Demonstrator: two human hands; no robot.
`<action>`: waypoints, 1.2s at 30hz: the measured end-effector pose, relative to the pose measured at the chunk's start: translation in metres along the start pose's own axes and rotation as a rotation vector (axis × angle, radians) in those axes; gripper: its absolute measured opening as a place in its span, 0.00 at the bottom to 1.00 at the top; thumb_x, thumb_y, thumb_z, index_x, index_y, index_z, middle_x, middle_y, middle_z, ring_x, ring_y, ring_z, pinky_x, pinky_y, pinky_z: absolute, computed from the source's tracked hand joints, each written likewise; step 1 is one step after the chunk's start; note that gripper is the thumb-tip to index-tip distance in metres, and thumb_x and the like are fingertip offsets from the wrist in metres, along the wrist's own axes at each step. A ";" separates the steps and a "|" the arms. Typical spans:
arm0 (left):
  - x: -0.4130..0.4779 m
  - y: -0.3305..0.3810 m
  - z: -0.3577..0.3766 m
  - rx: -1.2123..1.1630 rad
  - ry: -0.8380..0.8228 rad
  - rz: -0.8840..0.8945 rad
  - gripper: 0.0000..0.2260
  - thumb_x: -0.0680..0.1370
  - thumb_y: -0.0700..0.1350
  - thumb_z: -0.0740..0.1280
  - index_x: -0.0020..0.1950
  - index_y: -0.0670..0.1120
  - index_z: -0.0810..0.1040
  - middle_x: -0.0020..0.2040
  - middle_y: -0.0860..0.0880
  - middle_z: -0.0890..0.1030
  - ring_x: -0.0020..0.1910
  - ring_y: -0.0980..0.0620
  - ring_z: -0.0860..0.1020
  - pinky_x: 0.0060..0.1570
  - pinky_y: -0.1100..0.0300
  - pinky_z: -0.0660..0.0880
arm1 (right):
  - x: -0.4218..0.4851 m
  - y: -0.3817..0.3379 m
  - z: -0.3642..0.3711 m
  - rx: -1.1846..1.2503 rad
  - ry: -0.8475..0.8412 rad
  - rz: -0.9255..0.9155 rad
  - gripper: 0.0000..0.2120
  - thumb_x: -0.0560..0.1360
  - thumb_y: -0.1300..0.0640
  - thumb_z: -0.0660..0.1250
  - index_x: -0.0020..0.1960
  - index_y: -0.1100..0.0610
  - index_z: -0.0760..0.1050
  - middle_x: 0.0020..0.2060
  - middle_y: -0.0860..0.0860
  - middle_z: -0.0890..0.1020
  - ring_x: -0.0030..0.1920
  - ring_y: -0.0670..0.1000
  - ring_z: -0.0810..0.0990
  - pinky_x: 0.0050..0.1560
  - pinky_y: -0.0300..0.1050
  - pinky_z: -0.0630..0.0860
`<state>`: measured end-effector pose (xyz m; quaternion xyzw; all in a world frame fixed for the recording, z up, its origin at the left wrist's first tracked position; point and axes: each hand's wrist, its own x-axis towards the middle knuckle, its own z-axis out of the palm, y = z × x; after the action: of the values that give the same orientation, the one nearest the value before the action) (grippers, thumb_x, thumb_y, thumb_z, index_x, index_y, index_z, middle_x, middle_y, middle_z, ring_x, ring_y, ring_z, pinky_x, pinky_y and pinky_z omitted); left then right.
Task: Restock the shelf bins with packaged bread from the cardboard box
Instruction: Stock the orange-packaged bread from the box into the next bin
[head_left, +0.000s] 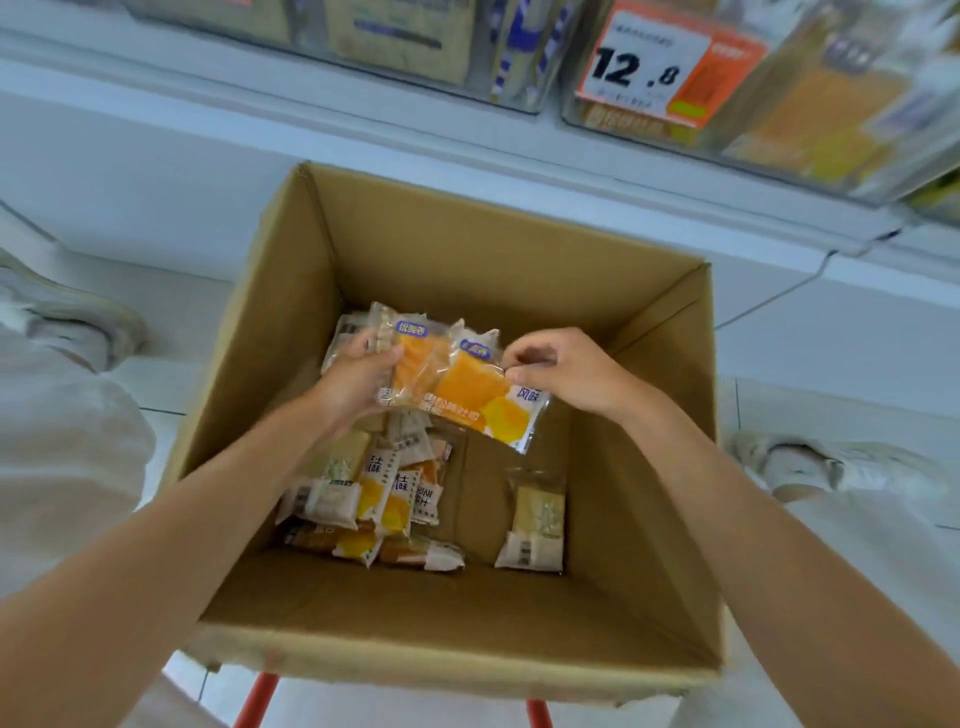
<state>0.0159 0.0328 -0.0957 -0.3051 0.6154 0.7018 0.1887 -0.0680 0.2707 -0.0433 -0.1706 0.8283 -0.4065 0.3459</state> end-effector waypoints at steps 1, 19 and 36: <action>-0.008 0.012 0.008 0.011 -0.047 0.014 0.18 0.81 0.59 0.61 0.68 0.53 0.70 0.61 0.49 0.80 0.59 0.49 0.79 0.63 0.42 0.72 | 0.002 -0.012 -0.003 0.023 0.034 -0.010 0.07 0.74 0.64 0.71 0.43 0.53 0.80 0.41 0.47 0.83 0.42 0.41 0.80 0.48 0.37 0.75; -0.100 0.206 0.098 0.293 -0.096 0.450 0.21 0.82 0.63 0.51 0.59 0.50 0.74 0.51 0.48 0.83 0.48 0.54 0.81 0.40 0.68 0.74 | -0.061 -0.127 -0.098 0.532 0.518 -0.066 0.38 0.56 0.41 0.80 0.63 0.52 0.75 0.53 0.49 0.85 0.53 0.51 0.84 0.59 0.56 0.79; 0.027 0.338 0.110 0.590 0.306 1.047 0.14 0.76 0.55 0.69 0.58 0.53 0.73 0.40 0.56 0.76 0.37 0.58 0.74 0.40 0.59 0.70 | 0.092 -0.182 -0.295 0.313 0.869 -0.264 0.43 0.65 0.42 0.78 0.72 0.58 0.65 0.60 0.50 0.76 0.58 0.49 0.76 0.56 0.40 0.70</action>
<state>-0.2422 0.0793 0.1453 0.0048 0.8715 0.4500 -0.1947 -0.3424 0.2713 0.1879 -0.0345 0.7965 -0.6002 -0.0652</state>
